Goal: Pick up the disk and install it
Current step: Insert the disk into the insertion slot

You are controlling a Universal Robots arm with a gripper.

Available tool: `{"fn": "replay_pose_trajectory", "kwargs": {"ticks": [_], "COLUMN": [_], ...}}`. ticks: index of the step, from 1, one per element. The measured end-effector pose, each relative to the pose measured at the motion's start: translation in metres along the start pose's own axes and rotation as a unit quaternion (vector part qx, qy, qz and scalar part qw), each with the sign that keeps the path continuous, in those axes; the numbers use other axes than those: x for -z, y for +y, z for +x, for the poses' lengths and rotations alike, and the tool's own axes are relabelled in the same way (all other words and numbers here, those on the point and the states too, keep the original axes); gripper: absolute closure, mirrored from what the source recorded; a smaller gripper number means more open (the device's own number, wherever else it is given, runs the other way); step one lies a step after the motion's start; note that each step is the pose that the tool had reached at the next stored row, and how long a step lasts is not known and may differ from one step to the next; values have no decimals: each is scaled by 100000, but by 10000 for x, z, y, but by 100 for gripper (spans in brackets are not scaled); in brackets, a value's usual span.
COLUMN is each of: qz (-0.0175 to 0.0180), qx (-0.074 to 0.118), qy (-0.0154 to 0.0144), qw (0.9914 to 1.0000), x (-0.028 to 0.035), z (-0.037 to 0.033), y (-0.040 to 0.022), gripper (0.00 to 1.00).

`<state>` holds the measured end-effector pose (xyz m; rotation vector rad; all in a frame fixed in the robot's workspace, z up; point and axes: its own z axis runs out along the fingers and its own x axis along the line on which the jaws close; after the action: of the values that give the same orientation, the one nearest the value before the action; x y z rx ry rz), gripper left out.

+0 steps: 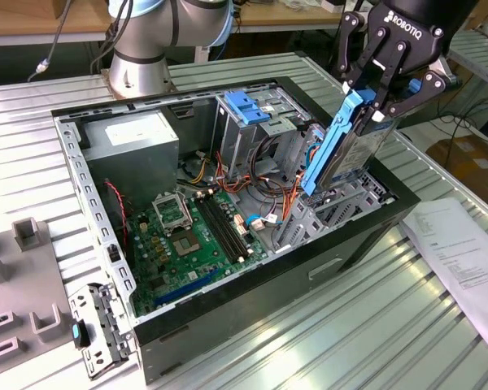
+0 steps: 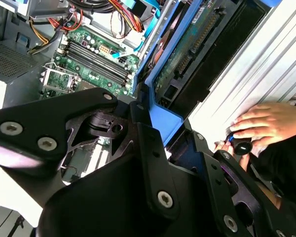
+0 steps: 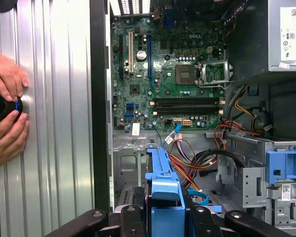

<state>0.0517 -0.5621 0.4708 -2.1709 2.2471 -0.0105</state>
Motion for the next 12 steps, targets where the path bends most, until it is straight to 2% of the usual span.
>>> {"fn": "replay_pose_trajectory", "kwargs": {"ticks": [9, 12], "qz": [-1, -2], "qx": [1, 1], "qy": [-3, -6], "qw": [100000, 100000], "x": [-2, -8], "z": [0, -1], "y": [0, -20], "gripper": [63, 63]}}
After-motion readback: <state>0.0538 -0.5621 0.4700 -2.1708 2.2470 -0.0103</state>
